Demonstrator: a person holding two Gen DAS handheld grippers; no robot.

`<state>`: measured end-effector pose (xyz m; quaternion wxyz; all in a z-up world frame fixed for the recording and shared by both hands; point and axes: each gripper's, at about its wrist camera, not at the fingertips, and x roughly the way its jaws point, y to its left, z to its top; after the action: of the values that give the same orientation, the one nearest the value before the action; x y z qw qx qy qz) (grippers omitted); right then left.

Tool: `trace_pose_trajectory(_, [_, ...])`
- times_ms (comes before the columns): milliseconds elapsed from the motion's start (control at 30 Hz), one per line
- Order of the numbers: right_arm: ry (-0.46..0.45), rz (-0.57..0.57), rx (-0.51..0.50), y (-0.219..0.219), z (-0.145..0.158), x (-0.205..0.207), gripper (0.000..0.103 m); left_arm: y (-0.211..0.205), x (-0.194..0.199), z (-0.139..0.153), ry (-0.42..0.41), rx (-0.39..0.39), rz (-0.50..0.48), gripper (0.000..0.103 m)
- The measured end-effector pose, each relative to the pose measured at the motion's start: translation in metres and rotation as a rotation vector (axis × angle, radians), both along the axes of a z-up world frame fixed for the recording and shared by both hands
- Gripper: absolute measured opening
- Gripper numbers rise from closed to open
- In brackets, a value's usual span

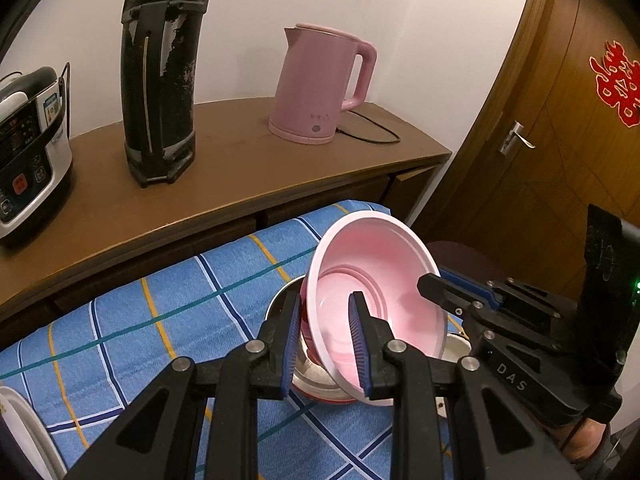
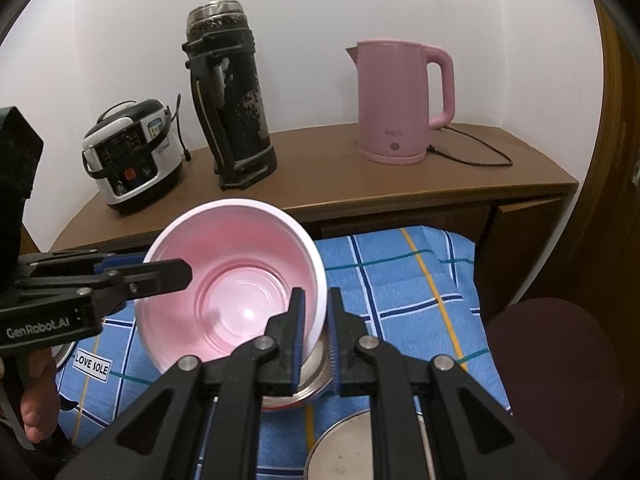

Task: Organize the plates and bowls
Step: 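Lower the pink bowl into the red bowl with the left tool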

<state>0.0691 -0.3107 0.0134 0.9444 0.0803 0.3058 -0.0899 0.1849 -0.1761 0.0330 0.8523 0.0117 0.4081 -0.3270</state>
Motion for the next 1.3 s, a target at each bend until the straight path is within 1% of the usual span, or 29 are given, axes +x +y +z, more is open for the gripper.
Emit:
trace_pose_trajectory(333, [0.023, -0.004, 0.01, -0.003, -0.006, 0.005, 0.011, -0.003, 0.004, -0.007, 0.029, 0.011, -0.004, 0.027])
trace_pose_trajectory(500, [0.031, -0.006, 0.015, -0.004, -0.009, 0.007, 0.011, -0.003, 0.008, -0.012, 0.074, 0.002, -0.007, 0.027])
trace_pose_trajectory(700, [0.05, -0.007, 0.022, -0.007, -0.016, 0.012, 0.011, -0.004, 0.012, -0.017, 0.098, 0.003, -0.009, 0.027])
trace_pose_trajectory(867, [0.067, -0.007, 0.019, -0.007, -0.02, 0.014, 0.011, -0.008, 0.015, -0.026, 0.12, 0.025, -0.013, 0.027])
trace_pose_trajectory(1067, [0.083, 0.002, 0.002, -0.005, -0.02, 0.016, 0.012, -0.012, 0.021, -0.041, 0.173, 0.047, -0.023, 0.027])
trace_pose_trajectory(1300, [0.108, 0.005, 0.007, -0.006, -0.027, 0.022, 0.012, -0.014, 0.021, -0.044, 0.174, 0.08, -0.027, 0.027])
